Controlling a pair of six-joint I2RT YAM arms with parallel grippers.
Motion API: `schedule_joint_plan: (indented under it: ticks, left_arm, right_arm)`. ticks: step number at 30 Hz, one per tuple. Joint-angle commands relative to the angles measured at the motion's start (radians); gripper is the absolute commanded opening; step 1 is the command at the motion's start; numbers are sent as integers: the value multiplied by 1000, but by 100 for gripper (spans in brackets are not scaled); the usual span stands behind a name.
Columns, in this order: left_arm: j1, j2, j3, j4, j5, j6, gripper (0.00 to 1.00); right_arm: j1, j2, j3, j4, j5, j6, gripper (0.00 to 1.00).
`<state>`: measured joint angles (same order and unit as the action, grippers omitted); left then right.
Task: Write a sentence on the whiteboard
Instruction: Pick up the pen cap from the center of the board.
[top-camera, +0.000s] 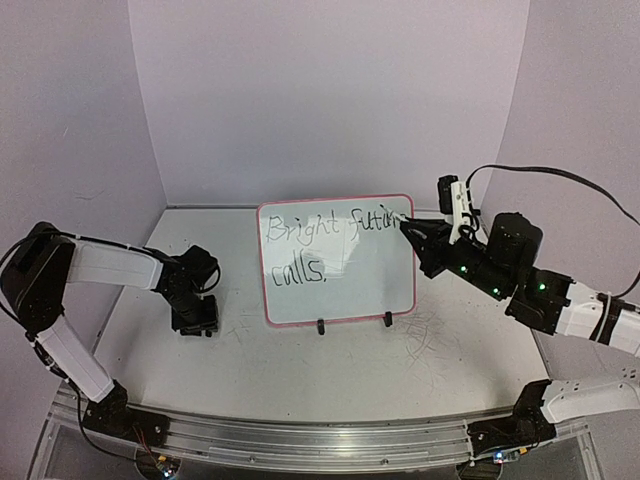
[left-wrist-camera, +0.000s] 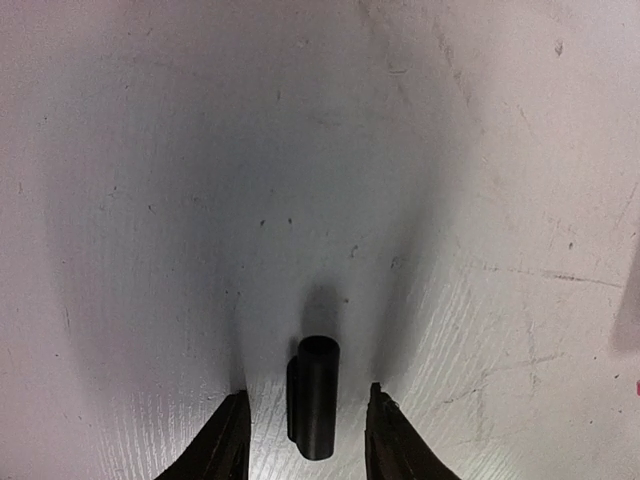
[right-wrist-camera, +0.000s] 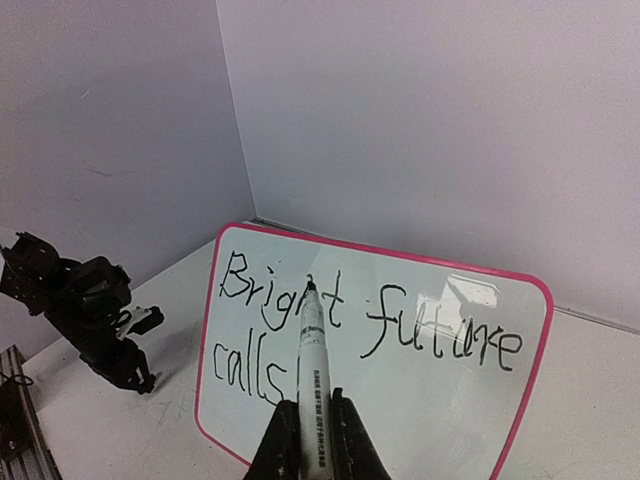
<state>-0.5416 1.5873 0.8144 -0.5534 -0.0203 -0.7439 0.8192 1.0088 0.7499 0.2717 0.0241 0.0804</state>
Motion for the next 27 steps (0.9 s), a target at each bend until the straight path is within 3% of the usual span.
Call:
schedule_joint_plan:
  ticks: [1,9,17,24,27]
  left_arm:
    - [-4,52,68,-37,-18,54,37]
    - [-4,131,97,-54,-38,103,22]
    - [-4,100,85,-54,-59,140,14]
    - [-7,-10,59,-66,-95,126,0]
    - [-10,-108,46,-80,-110,98,0]
  right_arm:
    - [-2,-21,-12,48,0,14,0]
    - [-2,-36,-22,54,13,23,0]
    - [-2,-20,-25,54,5,40,0]
    - [-2,19,1,5,55,42,0]
    - [-2,37,23,-30,115,37,0]
